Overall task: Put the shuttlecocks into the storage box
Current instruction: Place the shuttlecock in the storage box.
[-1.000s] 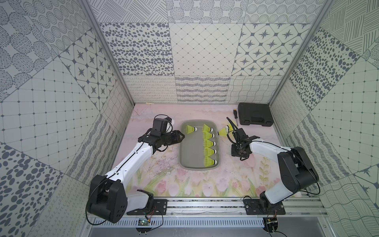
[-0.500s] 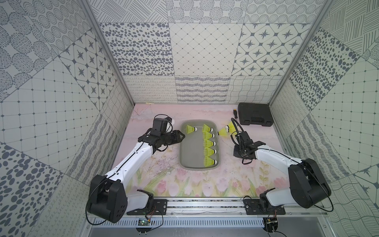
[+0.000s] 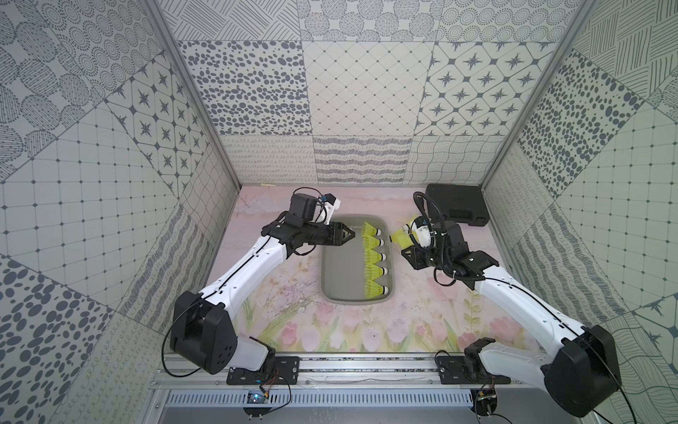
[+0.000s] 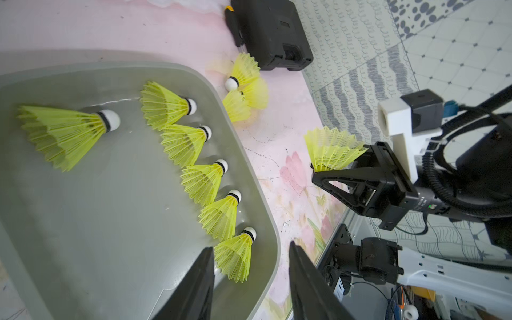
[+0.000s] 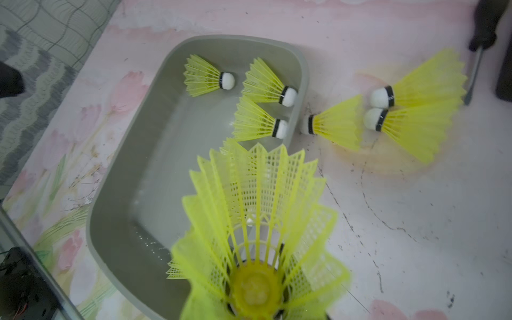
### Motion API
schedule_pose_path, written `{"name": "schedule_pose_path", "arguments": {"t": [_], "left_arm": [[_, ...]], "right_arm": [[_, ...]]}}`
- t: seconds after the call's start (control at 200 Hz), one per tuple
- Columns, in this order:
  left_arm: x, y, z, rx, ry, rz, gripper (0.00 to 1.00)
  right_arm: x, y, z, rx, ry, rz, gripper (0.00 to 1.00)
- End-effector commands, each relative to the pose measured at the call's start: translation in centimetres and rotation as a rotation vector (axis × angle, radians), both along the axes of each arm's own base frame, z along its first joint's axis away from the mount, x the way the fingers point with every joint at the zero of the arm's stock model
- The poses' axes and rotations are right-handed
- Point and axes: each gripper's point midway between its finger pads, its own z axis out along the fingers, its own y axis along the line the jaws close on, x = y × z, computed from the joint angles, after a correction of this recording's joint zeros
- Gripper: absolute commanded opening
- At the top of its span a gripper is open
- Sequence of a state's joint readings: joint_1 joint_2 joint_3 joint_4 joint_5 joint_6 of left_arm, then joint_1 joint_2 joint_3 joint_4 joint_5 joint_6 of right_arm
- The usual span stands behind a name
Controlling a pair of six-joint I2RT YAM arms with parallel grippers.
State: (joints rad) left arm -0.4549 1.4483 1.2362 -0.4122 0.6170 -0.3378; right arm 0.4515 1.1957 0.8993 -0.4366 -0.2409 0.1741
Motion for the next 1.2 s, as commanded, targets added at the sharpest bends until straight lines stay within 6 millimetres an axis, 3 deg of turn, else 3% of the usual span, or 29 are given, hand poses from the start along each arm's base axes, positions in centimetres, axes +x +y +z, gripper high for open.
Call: {"name": "schedule_pose_path", "arguments": {"t": [0.0,0.19,0.405,0.941,1.196], "left_arm": [[-2.4,-2.5,1.4,0.004,-0.074,-0.250,0.47],[-3.5,-3.6,2.3,0.011,-0.109,-0.378,0.49],[-4.8,-4.0,2.8,0.002,-0.164,-0.473,0.56],[-5.9,-4.5,1.8,-0.012,-0.178,-0.582,0.58],[-6.3,-4.9,1.4,-0.031,-0.137,-0.604,0.43]], "right_arm": [[-1.0,3.3,1.4,0.034,-0.017,0.188,0.23],[-2.4,7.0,2.0,0.080,0.020,0.338,0.23],[-3.4,9.1,2.0,0.101,0.059,0.417,0.24],[-4.8,10.6,2.2,0.142,0.108,0.496,0.25],[-4.8,10.8,1.9,0.141,0.125,0.504,0.25]]}}
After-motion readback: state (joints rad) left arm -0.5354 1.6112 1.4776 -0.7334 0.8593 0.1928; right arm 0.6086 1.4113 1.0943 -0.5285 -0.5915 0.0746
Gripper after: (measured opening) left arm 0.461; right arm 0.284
